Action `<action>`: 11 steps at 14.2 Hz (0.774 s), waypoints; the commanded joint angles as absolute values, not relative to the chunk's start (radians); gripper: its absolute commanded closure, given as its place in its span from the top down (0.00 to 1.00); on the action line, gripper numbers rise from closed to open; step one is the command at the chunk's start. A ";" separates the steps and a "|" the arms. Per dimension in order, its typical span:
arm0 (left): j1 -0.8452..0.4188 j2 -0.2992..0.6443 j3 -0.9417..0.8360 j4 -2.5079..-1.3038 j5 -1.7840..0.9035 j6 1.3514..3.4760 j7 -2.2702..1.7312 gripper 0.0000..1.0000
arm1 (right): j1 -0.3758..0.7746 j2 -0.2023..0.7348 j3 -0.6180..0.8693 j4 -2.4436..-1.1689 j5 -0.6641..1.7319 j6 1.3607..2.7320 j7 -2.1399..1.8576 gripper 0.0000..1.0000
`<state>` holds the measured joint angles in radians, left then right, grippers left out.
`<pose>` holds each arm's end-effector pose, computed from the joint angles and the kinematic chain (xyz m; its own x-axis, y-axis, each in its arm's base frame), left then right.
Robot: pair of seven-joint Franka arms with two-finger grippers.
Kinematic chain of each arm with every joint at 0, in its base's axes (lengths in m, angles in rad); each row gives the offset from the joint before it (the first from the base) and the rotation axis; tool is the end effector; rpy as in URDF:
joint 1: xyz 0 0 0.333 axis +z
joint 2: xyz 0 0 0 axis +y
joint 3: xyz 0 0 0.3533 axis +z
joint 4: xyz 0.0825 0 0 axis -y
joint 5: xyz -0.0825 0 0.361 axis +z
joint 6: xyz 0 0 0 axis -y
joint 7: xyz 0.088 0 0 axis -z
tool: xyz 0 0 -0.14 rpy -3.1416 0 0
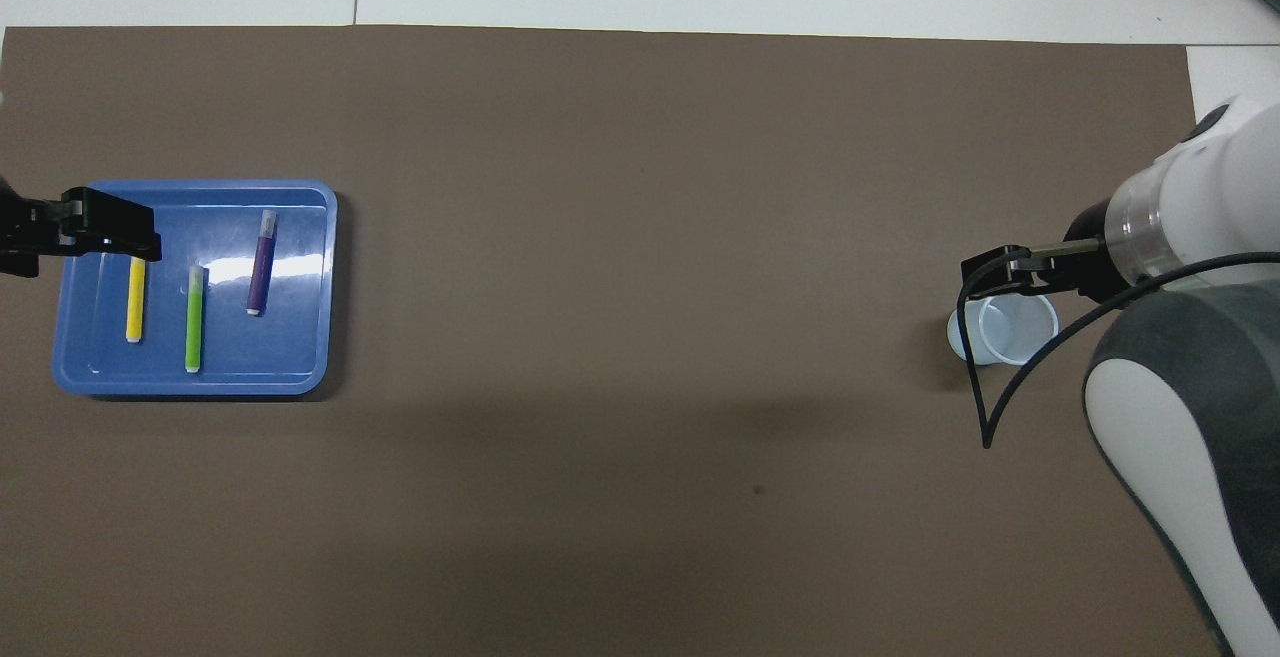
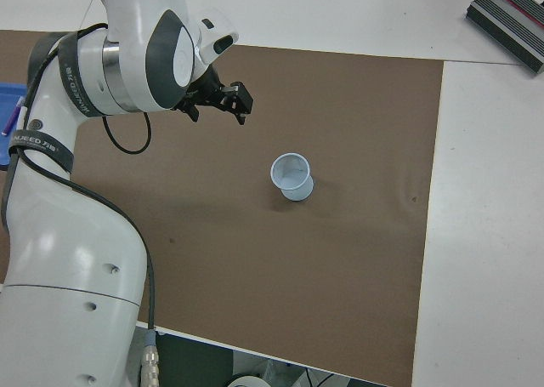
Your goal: Right arm passes pens to left for tray arrangement
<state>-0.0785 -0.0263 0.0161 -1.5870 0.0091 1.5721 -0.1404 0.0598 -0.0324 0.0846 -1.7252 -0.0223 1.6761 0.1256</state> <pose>0.5220 -0.0312 0.6355 0.9969 0.0779 0.0125 0.0780 -0.9969 -0.0070 0.5199 0.0733 0.5853 0.9997 0.0211 -0.0136 0.0214 -0.9994 0.0268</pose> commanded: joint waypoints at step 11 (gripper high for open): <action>-0.032 -0.037 -0.008 -1.568 0.020 1.539 -0.035 1.00 | 0.057 -0.049 0.072 -1.724 -0.017 1.658 0.100 1.00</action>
<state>-0.0471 -0.0313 0.0062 -1.5747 0.0096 1.5577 -0.0532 0.0595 -0.0359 0.0761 -1.7243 -0.0223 1.6755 0.1256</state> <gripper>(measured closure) 0.000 0.000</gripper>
